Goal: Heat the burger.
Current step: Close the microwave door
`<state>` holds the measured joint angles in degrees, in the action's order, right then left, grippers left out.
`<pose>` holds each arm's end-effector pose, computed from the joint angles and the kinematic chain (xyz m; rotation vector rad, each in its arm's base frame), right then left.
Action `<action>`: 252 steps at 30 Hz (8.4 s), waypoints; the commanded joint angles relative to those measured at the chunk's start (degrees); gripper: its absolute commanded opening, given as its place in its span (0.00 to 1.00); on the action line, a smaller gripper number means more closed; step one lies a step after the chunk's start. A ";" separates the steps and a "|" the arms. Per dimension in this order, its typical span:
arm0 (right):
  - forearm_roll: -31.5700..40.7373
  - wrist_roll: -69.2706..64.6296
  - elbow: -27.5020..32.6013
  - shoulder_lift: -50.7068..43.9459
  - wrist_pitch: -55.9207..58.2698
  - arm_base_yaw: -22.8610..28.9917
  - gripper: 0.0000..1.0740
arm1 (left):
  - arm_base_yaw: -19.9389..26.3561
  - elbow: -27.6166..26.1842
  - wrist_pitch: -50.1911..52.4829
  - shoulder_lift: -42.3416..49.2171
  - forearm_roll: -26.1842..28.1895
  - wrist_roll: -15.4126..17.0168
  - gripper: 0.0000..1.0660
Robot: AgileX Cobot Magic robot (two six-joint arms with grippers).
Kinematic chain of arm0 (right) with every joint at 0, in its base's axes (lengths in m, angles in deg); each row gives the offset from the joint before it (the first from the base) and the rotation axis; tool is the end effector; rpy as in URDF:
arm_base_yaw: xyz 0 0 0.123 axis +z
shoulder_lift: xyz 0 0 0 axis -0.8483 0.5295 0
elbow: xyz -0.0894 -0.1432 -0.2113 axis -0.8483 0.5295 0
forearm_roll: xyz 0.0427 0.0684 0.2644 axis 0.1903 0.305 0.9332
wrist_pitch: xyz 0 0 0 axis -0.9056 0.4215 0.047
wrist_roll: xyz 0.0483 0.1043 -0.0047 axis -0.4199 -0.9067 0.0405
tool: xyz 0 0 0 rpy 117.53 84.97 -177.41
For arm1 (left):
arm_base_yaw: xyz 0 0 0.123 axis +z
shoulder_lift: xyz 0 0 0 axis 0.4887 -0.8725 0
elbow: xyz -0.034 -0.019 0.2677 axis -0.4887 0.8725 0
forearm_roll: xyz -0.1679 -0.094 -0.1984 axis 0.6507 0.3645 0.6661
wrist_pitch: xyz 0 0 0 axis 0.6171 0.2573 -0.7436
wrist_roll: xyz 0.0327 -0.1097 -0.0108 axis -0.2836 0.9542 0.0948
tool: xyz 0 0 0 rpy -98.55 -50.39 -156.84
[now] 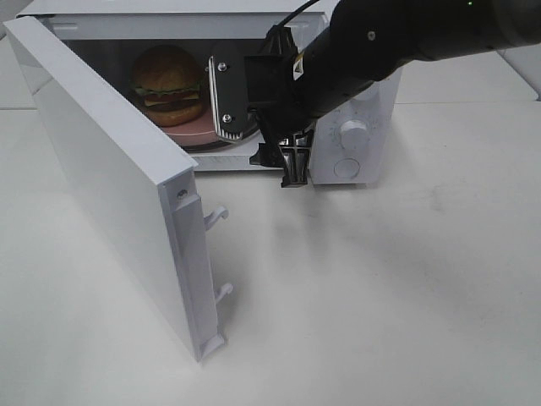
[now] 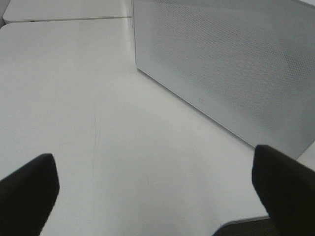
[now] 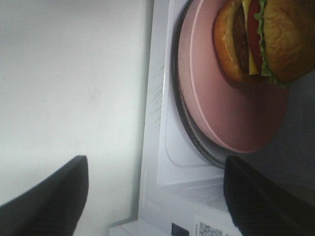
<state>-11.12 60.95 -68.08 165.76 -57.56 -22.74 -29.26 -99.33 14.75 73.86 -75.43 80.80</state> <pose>0.3663 0.2571 0.1762 -1.7516 1.5336 -0.2592 0.0479 -0.0178 0.2828 0.1345 2.0312 -0.1371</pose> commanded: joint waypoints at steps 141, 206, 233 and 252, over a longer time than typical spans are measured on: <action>3.27 -62.74 43.95 -108.06 43.26 -32.66 0.68 | -0.11 0.00 0.69 0.74 0.40 -0.11 0.94; 3.27 -62.74 43.95 -108.06 43.26 -32.66 0.68 | -0.40 4.64 51.68 -37.53 -0.63 -0.34 0.00; 3.27 -62.74 43.95 -108.06 43.26 -32.66 0.68 | -0.40 11.80 98.66 -69.27 -24.18 15.58 0.00; 3.27 -62.74 43.95 -108.06 43.26 -32.66 0.68 | -13.52 10.26 108.35 -81.70 -19.42 16.10 0.00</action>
<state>-7.91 -1.38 -24.30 59.42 -13.95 -55.00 -41.06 -88.56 121.89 -6.70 -97.95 97.30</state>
